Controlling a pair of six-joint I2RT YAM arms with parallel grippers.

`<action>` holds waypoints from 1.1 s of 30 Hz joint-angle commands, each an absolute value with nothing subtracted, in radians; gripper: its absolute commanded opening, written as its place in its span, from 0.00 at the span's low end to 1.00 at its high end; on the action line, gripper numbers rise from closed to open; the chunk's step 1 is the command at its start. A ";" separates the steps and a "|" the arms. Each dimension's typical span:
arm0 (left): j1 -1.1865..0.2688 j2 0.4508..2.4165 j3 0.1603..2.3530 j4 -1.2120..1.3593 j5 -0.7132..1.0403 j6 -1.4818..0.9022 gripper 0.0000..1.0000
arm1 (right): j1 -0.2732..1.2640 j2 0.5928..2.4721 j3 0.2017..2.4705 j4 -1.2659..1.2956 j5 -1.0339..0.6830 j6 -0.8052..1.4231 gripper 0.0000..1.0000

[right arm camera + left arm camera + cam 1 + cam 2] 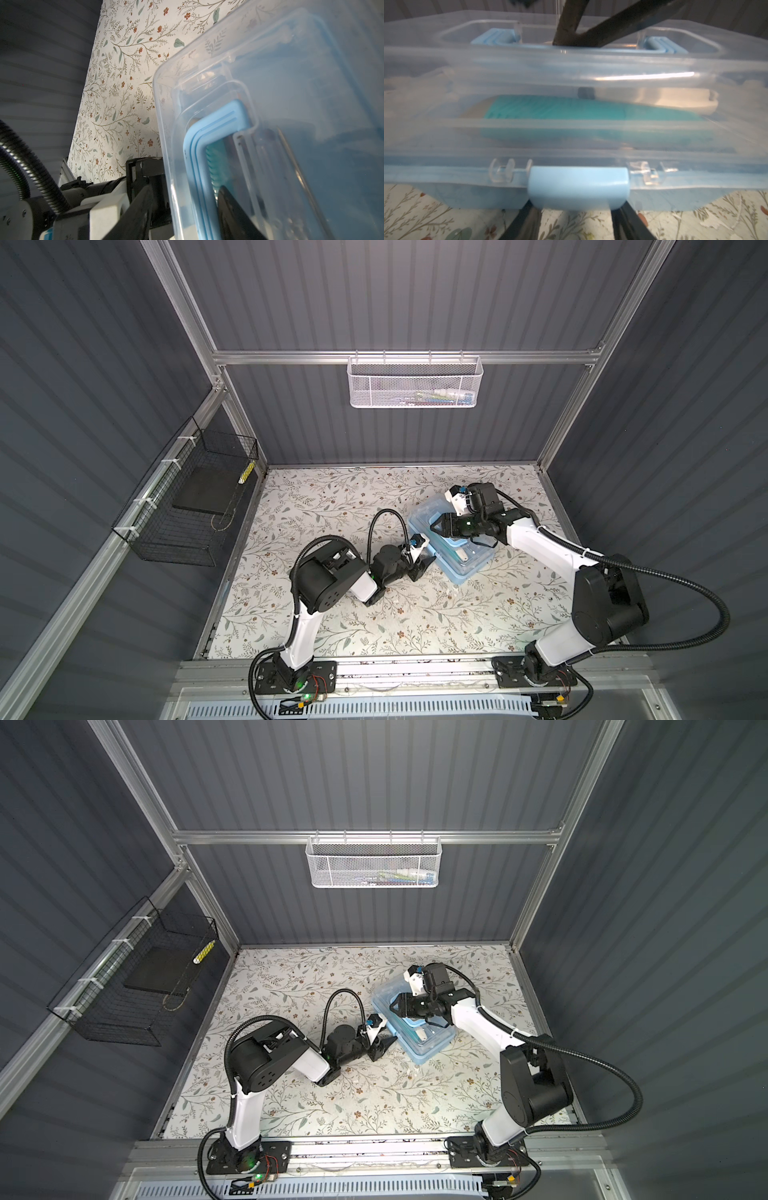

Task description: Pack the tool kit

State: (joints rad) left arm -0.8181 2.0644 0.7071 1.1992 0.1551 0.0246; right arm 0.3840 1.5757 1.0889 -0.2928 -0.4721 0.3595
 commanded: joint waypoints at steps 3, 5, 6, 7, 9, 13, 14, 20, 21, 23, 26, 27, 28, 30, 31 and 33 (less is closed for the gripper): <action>-0.814 2.070 0.724 1.177 0.162 0.051 0.50 | 0.395 1.623 1.060 -0.425 -0.489 0.374 0.53; -0.814 2.069 0.723 1.178 0.161 0.051 0.48 | 0.395 1.624 1.060 -0.423 -0.489 0.375 0.53; -0.813 2.067 0.724 1.179 0.160 0.051 0.46 | 0.395 1.624 1.061 -0.423 -0.489 0.375 0.53; -0.814 2.064 0.724 1.178 0.162 0.050 0.44 | 0.396 1.624 1.061 -0.426 -0.489 0.375 0.53; -0.813 2.060 0.726 1.174 0.161 0.051 0.43 | 0.395 1.623 1.060 -0.427 -0.488 0.374 0.53; -0.813 2.036 0.731 1.138 0.158 0.050 0.41 | 0.396 1.621 1.058 -0.432 -0.479 0.373 0.53; -0.814 2.028 0.731 1.123 0.160 0.050 0.40 | 0.396 1.621 1.057 -0.432 -0.479 0.372 0.52; -0.814 1.970 0.753 0.988 0.163 0.058 0.35 | 0.396 1.621 1.053 -0.438 -0.471 0.373 0.50; -0.814 1.962 0.755 0.972 0.163 0.060 0.36 | 0.395 1.621 1.054 -0.438 -0.471 0.373 0.50; -0.813 1.944 0.758 0.939 0.163 0.063 0.35 | 0.395 1.621 1.052 -0.436 -0.471 0.374 0.49; -0.814 1.924 0.761 0.907 0.161 0.064 0.34 | 0.395 1.621 1.048 -0.430 -0.473 0.379 0.49; -0.814 1.920 0.762 0.896 0.160 0.064 0.34 | 0.395 1.621 1.048 -0.429 -0.474 0.379 0.49; -0.814 1.916 0.767 0.882 0.161 0.067 0.34 | 0.396 1.621 1.046 -0.428 -0.474 0.379 0.49; -0.814 1.908 0.774 0.856 0.160 0.070 0.34 | 0.396 1.621 1.046 -0.425 -0.474 0.380 0.49; -0.814 1.903 0.775 0.848 0.161 0.070 0.34 | 0.396 1.622 1.046 -0.424 -0.474 0.380 0.49; -0.814 1.892 0.777 0.839 0.158 0.069 0.34 | 0.396 1.621 1.042 -0.423 -0.473 0.380 0.49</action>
